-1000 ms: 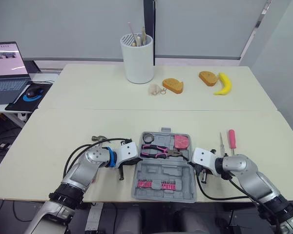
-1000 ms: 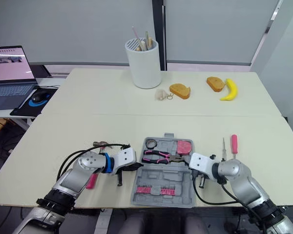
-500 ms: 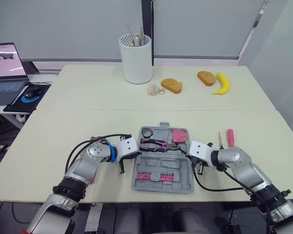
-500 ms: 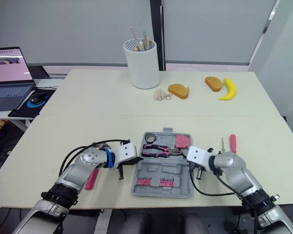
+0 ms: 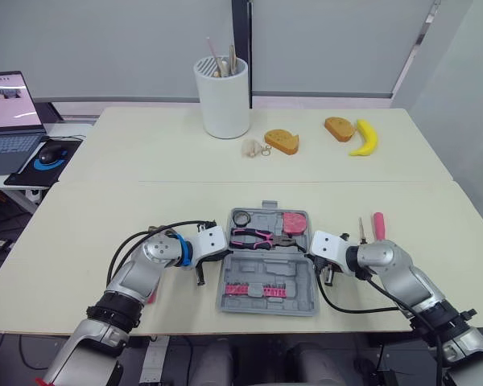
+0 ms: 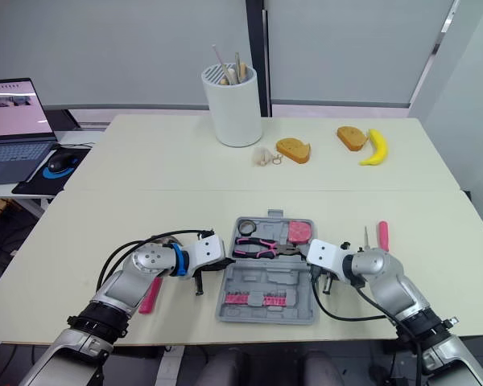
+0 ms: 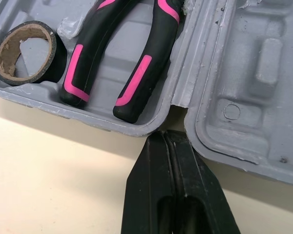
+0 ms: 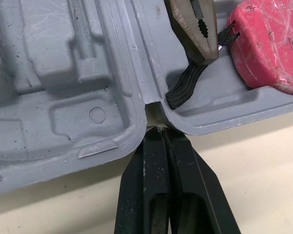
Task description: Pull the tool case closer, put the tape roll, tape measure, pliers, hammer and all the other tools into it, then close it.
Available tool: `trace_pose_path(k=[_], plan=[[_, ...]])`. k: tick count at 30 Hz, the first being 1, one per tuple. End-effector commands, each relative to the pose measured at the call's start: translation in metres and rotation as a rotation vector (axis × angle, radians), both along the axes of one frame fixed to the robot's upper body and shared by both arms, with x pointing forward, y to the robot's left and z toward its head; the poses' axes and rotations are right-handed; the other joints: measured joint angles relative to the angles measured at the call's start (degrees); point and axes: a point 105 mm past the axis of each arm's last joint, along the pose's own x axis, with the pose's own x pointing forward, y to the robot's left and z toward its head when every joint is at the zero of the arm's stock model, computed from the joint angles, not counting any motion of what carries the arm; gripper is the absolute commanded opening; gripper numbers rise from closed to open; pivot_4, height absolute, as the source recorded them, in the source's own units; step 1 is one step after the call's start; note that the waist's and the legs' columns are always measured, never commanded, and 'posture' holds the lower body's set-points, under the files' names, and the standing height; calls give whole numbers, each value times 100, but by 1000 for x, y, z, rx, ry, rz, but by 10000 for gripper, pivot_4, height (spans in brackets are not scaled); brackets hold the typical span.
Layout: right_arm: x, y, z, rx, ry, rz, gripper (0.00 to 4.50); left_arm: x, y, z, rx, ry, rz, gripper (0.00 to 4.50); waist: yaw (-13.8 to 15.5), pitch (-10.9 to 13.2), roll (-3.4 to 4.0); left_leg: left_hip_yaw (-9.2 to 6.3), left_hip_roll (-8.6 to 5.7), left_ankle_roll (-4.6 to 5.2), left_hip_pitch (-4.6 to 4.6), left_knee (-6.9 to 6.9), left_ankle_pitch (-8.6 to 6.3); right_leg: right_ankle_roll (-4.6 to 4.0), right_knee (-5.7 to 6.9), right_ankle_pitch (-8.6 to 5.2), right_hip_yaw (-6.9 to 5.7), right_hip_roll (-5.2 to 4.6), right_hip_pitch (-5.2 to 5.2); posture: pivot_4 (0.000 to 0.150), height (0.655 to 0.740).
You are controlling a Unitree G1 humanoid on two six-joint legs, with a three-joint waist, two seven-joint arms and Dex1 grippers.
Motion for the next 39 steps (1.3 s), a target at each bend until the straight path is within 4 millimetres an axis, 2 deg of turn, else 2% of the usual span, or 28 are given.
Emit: trace_pose_path(k=[1, 11, 23, 27, 32, 35, 39], plan=[[2, 26, 12, 52, -57, 84, 0, -7, -11, -8, -2, 26, -34, 135, -3, 0, 0, 0, 0, 0, 0, 0, 0, 0, 0, 0, 0, 0, 0, 1500, 7400], [0, 25, 12, 43, -50, 85, 0, -9, -6, -9, 7, 31, -28, 135, -9, 0, 1, -1, 0, 0, 0, -1, 0, 0, 0, 0, 1, 0, -1, 1500, 7400], [-6, -17, 20, -32, -51, -54, 0, -7, 14, -2, -4, 37, 51, 135, -4, 1, 0, 0, 0, 0, -23, -5, -1, 0, -5, -1, 1, -1, -20, 1500, 7400], [-10, -37, 36, -35, -116, -112, 0, -6, 33, 6, -8, 16, 106, 135, -3, 3, -2, 1, -1, 0, -27, -8, -1, -1, -8, -1, 1, -3, -24, 1500, 7400], [-17, -49, 66, -3, -194, -140, 0, -10, 48, 33, -117, -10, 151, 135, -53, 10, 2, -3, 4, 0, -26, -12, -1, -2, -6, -2, 1, -3, -28, 1500, 7400], [-28, -67, 85, 20, -234, -208, 0, -14, 71, 62, -228, -45, 231, 135, -10, 16, -3, -5, 4, -1, -35, -12, -2, -3, -8, -3, -2, -5, -32, 1500, 7400], [-42, -95, 106, 73, -265, -347, 0, -23, 110, 86, -311, -59, 371, 135, 22, 19, -4, -3, 4, -4, -39, -12, -4, -4, -14, -3, -1, -11, -34, 1500, 7400]])
